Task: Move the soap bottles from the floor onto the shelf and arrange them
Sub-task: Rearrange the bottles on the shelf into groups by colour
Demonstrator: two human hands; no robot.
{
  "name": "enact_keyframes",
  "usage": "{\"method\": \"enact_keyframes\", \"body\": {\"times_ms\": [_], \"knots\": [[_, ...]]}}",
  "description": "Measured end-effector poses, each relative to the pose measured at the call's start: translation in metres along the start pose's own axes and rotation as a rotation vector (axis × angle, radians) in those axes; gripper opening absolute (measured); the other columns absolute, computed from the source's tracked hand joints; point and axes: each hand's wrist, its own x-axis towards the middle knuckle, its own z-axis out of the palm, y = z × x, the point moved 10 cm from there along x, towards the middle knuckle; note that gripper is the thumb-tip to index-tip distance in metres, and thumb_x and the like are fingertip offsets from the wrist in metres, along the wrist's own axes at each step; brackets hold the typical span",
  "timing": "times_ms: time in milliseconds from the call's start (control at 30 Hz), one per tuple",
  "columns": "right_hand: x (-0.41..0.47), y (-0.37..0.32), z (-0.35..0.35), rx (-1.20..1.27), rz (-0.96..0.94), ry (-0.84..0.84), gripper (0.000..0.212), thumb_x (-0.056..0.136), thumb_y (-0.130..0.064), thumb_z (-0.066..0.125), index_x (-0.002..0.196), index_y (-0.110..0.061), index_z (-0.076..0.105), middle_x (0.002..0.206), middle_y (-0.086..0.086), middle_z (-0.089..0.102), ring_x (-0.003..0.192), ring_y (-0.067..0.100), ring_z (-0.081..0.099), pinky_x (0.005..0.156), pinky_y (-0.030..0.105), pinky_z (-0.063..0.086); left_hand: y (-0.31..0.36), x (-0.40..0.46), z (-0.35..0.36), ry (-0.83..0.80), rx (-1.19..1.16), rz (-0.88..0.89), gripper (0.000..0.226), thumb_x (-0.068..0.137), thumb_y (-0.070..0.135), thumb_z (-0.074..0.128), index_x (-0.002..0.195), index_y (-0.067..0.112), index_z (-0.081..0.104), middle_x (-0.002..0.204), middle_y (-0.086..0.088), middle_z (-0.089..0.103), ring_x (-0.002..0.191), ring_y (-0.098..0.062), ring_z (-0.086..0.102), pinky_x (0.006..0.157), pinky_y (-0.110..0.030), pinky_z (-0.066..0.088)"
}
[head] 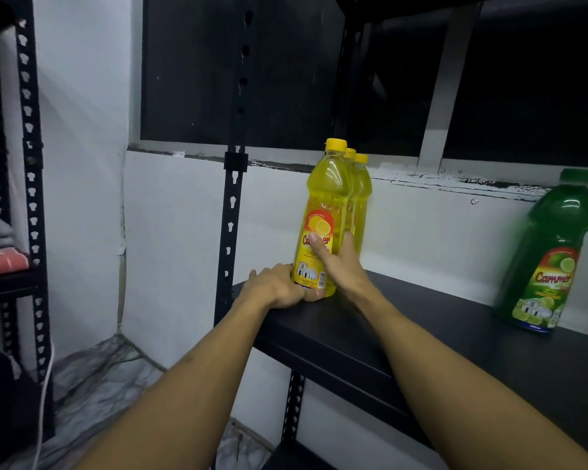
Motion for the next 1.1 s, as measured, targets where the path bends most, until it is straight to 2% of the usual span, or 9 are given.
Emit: {"method": "enact_keyframes", "body": {"times_ms": [100, 400, 467, 567, 633, 800, 933, 1033, 1100], "knots": [[-0.004, 0.007, 0.0, -0.023, 0.034, -0.002, 0.068, 0.087, -0.049, 0.074, 0.138, -0.021, 0.038, 0.12, -0.006, 0.065, 0.109, 0.013, 0.067, 0.088, 0.035, 0.058, -0.002, 0.0, 0.001, -0.001, -0.011, -0.013, 0.068, 0.078, 0.073, 0.065, 0.134, 0.036, 0.055, 0.135, -0.001, 0.062, 0.124, -0.027, 0.056, 0.111, -0.047, 0.039], [-0.005, 0.012, 0.001, 0.016, 0.061, -0.032, 0.057, 0.092, -0.039, 0.072, 0.134, -0.02, 0.039, 0.124, 0.0, 0.063, 0.105, 0.01, 0.066, 0.071, 0.02, 0.057, 0.004, -0.002, 0.005, -0.012, 0.016, 0.025, 0.071, 0.081, 0.077, 0.057, 0.139, 0.036, 0.049, 0.139, 0.0, 0.06, 0.124, -0.027, 0.057, 0.112, -0.05, 0.038], [-0.006, 0.012, 0.0, -0.02, 0.059, -0.013, 0.057, 0.092, -0.041, 0.071, 0.133, -0.02, 0.037, 0.123, -0.001, 0.062, 0.106, 0.013, 0.066, 0.074, 0.022, 0.056, 0.006, -0.003, 0.006, -0.023, 0.017, 0.029, 0.069, 0.084, 0.075, 0.057, 0.139, 0.035, 0.049, 0.138, 0.0, 0.06, 0.125, -0.027, 0.056, 0.113, -0.051, 0.035], [-0.005, 0.011, -0.001, -0.09, 0.062, 0.014, 0.063, 0.091, -0.046, 0.07, 0.136, -0.017, 0.036, 0.123, -0.001, 0.06, 0.11, 0.018, 0.064, 0.087, 0.035, 0.058, 0.004, -0.001, 0.006, -0.034, 0.013, 0.028, 0.067, 0.084, 0.074, 0.058, 0.138, 0.036, 0.05, 0.138, 0.001, 0.06, 0.125, -0.027, 0.057, 0.113, -0.051, 0.035], [-0.005, 0.011, -0.001, -0.102, 0.066, 0.007, 0.065, 0.091, -0.047, 0.069, 0.137, -0.017, 0.035, 0.122, -0.001, 0.06, 0.11, 0.019, 0.064, 0.091, 0.039, 0.058, 0.002, 0.0, 0.006, -0.036, 0.008, 0.022, 0.068, 0.082, 0.075, 0.059, 0.138, 0.037, 0.051, 0.137, 0.001, 0.061, 0.123, -0.027, 0.057, 0.112, -0.05, 0.038], [-0.003, 0.014, 0.0, -0.051, 0.078, -0.03, 0.066, 0.09, -0.044, 0.072, 0.137, -0.015, 0.037, 0.123, 0.0, 0.064, 0.11, 0.019, 0.067, 0.093, 0.043, 0.059, 0.001, 0.002, 0.007, -0.034, -0.003, 0.016, 0.071, 0.079, 0.076, 0.061, 0.137, 0.036, 0.052, 0.136, 0.0, 0.062, 0.121, -0.025, 0.059, 0.108, -0.047, 0.042], [-0.002, 0.014, 0.001, -0.036, 0.074, -0.066, 0.064, 0.091, -0.041, 0.071, 0.138, -0.014, 0.036, 0.126, 0.002, 0.063, 0.11, 0.017, 0.067, 0.088, 0.037, 0.06, -0.001, 0.004, 0.009, -0.038, -0.009, 0.011, 0.073, 0.077, 0.078, 0.061, 0.137, 0.038, 0.052, 0.135, 0.0, 0.062, 0.12, -0.025, 0.06, 0.107, -0.047, 0.043], [-0.001, 0.016, 0.001, -0.023, 0.086, -0.076, 0.066, 0.091, -0.041, 0.072, 0.139, -0.014, 0.036, 0.128, 0.003, 0.063, 0.111, 0.018, 0.067, 0.092, 0.043, 0.06, 0.0, 0.003, 0.008, -0.038, -0.01, 0.02, 0.072, 0.079, 0.077, 0.061, 0.138, 0.037, 0.052, 0.137, 0.0, 0.062, 0.121, -0.026, 0.059, 0.108, -0.048, 0.042], [0.0, 0.019, 0.002, -0.033, 0.091, -0.081, 0.065, 0.091, -0.041, 0.072, 0.138, -0.015, 0.036, 0.127, 0.002, 0.064, 0.11, 0.017, 0.068, 0.089, 0.04, 0.06, 0.0, 0.003, 0.009, -0.041, -0.007, 0.021, 0.071, 0.081, 0.075, 0.061, 0.139, 0.036, 0.051, 0.138, 0.0, 0.061, 0.123, -0.026, 0.058, 0.11, -0.049, 0.041]]}}
